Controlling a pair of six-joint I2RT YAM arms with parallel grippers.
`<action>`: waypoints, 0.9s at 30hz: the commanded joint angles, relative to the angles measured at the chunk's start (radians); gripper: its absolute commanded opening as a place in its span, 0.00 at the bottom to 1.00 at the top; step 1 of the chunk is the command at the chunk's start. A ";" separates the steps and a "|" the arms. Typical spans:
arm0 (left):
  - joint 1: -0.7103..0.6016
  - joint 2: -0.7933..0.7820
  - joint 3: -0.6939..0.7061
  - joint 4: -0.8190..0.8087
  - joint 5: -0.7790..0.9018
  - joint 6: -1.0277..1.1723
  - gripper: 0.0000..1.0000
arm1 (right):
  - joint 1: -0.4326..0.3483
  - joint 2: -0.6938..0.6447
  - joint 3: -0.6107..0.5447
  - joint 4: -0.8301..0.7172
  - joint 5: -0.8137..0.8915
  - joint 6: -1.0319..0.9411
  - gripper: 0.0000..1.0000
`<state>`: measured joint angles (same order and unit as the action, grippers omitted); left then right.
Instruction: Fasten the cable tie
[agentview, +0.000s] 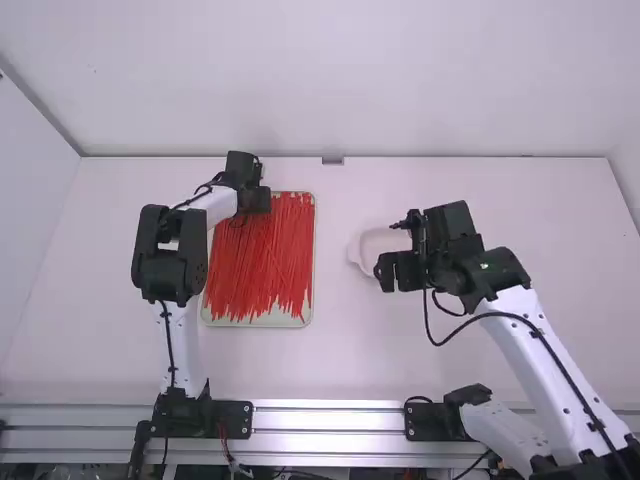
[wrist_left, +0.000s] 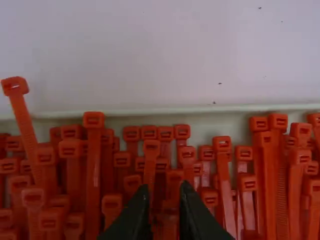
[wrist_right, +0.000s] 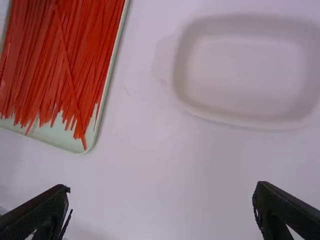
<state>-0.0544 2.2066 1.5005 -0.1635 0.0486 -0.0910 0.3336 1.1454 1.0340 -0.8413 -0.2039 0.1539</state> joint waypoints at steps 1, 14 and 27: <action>0.003 0.019 -0.013 -0.003 -0.013 -0.006 0.17 | 0.000 0.005 0.032 -0.005 -0.005 0.003 0.98; 0.002 0.019 -0.013 -0.004 0.014 0.010 0.15 | -0.010 0.005 0.032 -0.005 -0.005 0.003 0.98; 0.002 0.019 -0.013 -0.006 0.014 0.013 0.17 | 0.002 0.005 0.032 -0.008 -0.002 0.000 0.98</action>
<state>-0.0544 2.2066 1.5005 -0.1669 0.0547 -0.0872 0.3321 1.1454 1.0340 -0.8433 -0.2031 0.1535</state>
